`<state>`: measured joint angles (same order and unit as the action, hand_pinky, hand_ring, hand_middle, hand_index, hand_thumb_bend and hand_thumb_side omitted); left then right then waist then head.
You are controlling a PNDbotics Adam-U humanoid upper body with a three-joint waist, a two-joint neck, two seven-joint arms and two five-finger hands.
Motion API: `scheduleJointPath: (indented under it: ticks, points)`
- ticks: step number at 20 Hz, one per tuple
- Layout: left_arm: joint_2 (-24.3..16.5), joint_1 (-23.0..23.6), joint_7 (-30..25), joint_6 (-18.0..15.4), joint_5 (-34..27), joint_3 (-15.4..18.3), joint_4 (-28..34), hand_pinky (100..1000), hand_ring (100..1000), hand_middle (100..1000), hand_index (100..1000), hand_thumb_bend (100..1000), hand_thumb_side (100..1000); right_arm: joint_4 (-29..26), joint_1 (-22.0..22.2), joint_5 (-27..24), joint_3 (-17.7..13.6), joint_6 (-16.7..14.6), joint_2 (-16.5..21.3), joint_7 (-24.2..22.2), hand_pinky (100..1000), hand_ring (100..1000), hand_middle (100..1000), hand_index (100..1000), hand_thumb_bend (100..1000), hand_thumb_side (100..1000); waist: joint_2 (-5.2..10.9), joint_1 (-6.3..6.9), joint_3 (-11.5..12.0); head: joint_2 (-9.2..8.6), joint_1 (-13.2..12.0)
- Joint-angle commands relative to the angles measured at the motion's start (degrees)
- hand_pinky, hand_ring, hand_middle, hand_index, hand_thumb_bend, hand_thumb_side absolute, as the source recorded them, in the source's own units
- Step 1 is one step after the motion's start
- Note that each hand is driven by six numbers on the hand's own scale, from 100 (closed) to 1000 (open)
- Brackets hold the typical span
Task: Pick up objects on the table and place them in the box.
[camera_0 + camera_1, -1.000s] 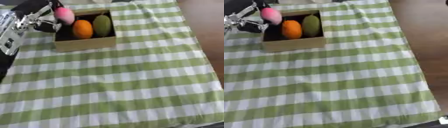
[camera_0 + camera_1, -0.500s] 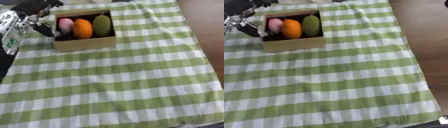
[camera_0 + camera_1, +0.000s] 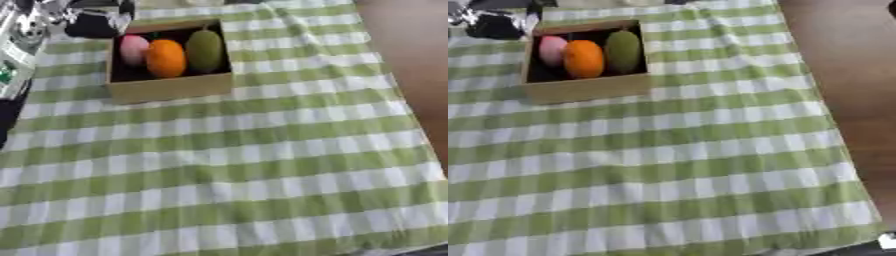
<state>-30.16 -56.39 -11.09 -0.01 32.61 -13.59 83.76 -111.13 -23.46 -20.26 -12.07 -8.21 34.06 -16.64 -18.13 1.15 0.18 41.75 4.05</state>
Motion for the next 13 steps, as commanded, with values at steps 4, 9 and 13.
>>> scheduleJointPath:
  ticks: [4,9,13]
  points:
    - [-6.3,5.7,9.4,5.2,-26.0,4.7,22.7,726,774,700,868,100,606,-3.2,-1.6,-1.2,-0.2,-1.3,1.5,4.2,1000,971,637,955,100,521,1.54,-0.3,0.5,-0.09,0.4]
    - [-6.8,11.2,17.9,2.6,-38.3,8.3,30.5,693,750,689,875,100,573,-3.5,-2.9,-2.3,0.6,-4.8,0.9,7.4,1000,958,649,943,100,516,2.05,-1.02,0.7,0.16,0.7]
    - [-5.6,14.9,22.4,-6.3,-45.0,10.1,30.8,688,745,679,861,100,567,-3.5,-4.7,-3.3,1.1,-7.2,-1.0,9.2,1000,952,665,937,100,527,2.35,-1.5,0.7,0.31,0.4]
